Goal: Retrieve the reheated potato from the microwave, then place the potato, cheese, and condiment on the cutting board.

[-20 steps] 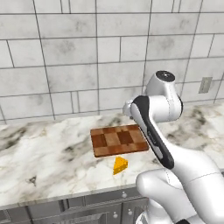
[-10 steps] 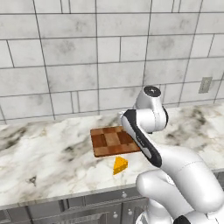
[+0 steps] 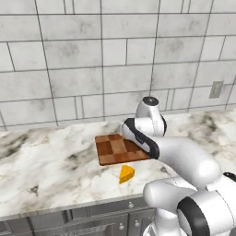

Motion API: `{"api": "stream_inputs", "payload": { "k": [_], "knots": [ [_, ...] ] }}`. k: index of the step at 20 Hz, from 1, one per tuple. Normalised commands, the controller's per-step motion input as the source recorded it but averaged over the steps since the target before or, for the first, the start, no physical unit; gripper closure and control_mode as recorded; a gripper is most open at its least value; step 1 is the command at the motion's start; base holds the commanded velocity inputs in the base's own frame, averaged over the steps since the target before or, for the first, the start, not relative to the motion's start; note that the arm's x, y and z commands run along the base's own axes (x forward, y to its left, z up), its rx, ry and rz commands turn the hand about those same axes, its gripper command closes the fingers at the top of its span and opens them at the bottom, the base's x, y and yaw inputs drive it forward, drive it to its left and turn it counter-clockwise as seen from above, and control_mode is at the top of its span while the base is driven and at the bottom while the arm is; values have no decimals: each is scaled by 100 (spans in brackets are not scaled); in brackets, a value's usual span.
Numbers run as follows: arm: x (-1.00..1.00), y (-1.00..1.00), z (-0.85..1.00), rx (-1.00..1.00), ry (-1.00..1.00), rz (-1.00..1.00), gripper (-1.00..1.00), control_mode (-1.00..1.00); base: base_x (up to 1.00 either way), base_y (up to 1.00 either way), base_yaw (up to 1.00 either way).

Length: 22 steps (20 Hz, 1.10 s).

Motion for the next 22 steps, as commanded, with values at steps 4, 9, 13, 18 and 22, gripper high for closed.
{"api": "stream_inputs", "payload": {
  "k": [4, 9, 13, 18, 22],
  "knots": [
    [45, 0, -37, -1, 9, 0, 100, -100, 0, 0, 0],
    [31, 9, -47, -2, 10, 0, 100, -100, 0, 0, 0],
    [33, 16, -54, -3, 6, 0, 100, -100, 0, 0, 0],
    [43, 2, -40, -1, 0, 0, 100, -100, 0, 0, 0],
    [39, 1, -42, 0, 1, 0, -100, -100, 0, 0, 0]
  ]
}}
